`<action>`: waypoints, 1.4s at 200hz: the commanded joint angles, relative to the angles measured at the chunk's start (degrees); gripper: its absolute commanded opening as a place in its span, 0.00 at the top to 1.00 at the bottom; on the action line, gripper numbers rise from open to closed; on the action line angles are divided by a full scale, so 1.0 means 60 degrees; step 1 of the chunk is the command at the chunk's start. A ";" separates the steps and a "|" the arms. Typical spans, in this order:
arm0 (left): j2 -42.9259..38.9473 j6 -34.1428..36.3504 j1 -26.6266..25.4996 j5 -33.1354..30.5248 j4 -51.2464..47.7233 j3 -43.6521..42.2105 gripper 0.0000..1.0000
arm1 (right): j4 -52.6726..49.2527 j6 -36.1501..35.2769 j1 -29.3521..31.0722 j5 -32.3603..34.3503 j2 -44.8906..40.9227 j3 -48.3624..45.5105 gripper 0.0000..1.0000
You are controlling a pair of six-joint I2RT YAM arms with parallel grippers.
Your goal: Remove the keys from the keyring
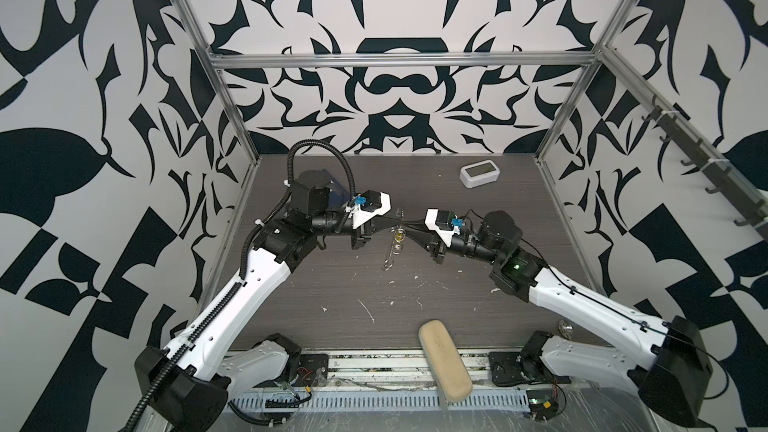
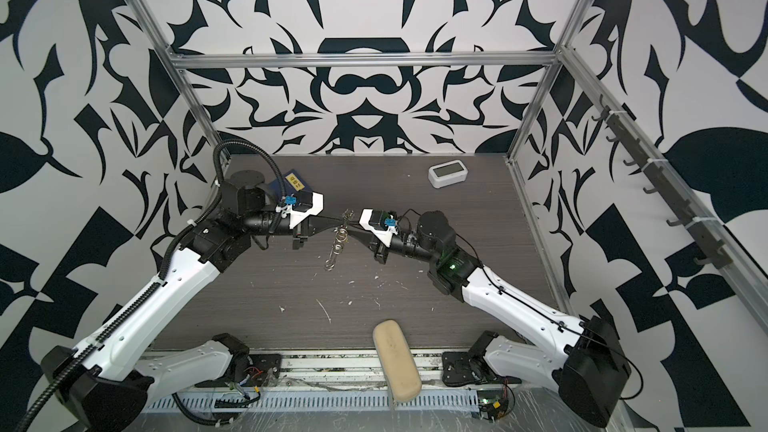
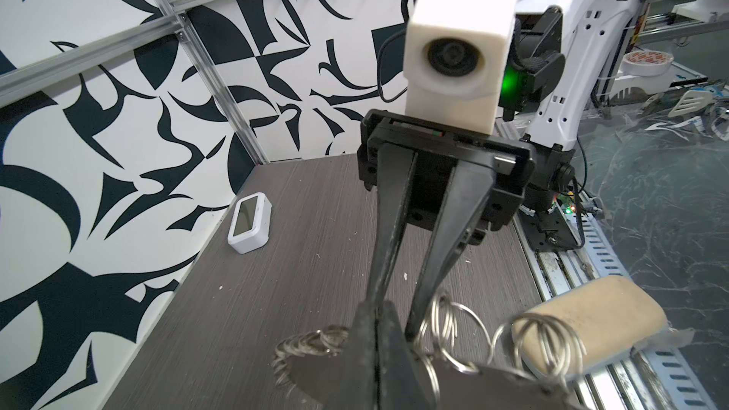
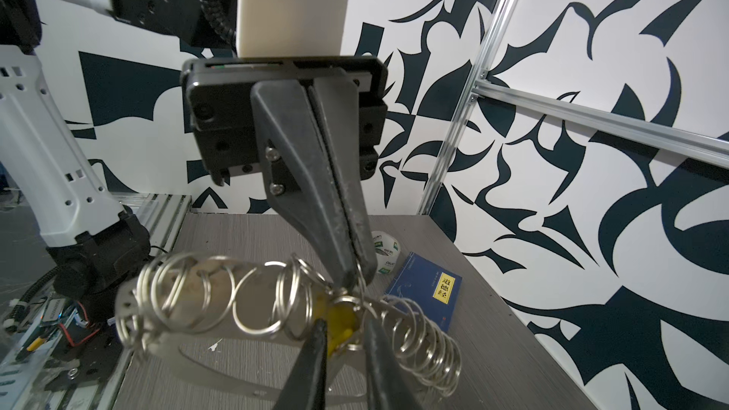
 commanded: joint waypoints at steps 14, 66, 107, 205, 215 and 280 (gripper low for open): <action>-0.0055 0.0013 0.0037 0.0677 0.0662 -0.0029 1.00 | 0.0256 0.0159 -0.0028 -0.0388 -0.0075 0.0576 0.79; 0.0069 0.0416 0.0037 0.0892 0.0627 -0.0135 1.00 | 0.0030 0.0111 -0.0181 -0.0619 -0.0063 0.0812 0.80; 0.0009 0.0388 0.0037 0.0978 0.1183 -0.0432 1.00 | -0.0324 0.0050 -0.0197 -0.0976 0.0121 0.1129 0.80; 0.0036 0.0439 0.0037 0.1210 0.1117 -0.0490 1.00 | -0.1611 -0.0523 -0.0210 -0.1880 0.0482 0.2051 1.00; 0.0027 0.0554 0.0037 0.1175 0.1066 -0.0490 1.00 | -0.1590 -0.0525 -0.0222 -0.1794 0.0432 0.1997 1.00; 0.0025 0.0724 0.0081 0.0803 0.0892 -0.0463 0.86 | -0.0275 0.0091 -0.0377 -0.1465 0.0229 0.1385 1.00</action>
